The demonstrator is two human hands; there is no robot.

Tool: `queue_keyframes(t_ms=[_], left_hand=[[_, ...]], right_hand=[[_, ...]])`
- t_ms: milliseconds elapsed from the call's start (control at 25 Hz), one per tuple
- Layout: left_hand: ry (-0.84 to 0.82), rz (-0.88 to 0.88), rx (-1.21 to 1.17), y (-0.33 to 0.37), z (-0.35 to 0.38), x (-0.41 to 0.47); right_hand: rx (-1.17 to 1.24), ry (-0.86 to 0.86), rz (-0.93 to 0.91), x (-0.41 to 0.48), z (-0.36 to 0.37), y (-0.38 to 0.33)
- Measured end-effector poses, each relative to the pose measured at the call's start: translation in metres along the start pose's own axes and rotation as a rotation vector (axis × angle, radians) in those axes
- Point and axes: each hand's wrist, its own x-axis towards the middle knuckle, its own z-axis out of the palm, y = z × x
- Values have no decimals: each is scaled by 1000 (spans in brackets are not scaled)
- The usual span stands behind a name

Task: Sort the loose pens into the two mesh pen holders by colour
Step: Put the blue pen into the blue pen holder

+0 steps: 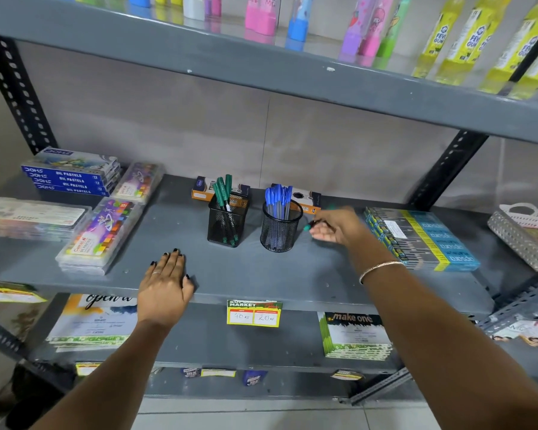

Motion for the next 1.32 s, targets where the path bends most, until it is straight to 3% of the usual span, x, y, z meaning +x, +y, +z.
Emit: queue_keyframes(t_ms=[240, 480, 640, 920, 1320], left_hand=[[25, -6, -9, 0, -2, 0], [28, 3, 9, 1, -1, 2], [34, 12, 23, -1, -1, 3], [40, 15, 26, -1, -2, 3], [8, 6, 24, -2, 0, 2]], right_hand=[[-131, 186, -337, 6, 58, -50], [-614, 77, -526, 11, 135, -69], [-823, -5, -527, 16, 169, -61], [-970, -57, -446, 19, 187, -62], [-857, -80, -371, 25, 190, -74]])
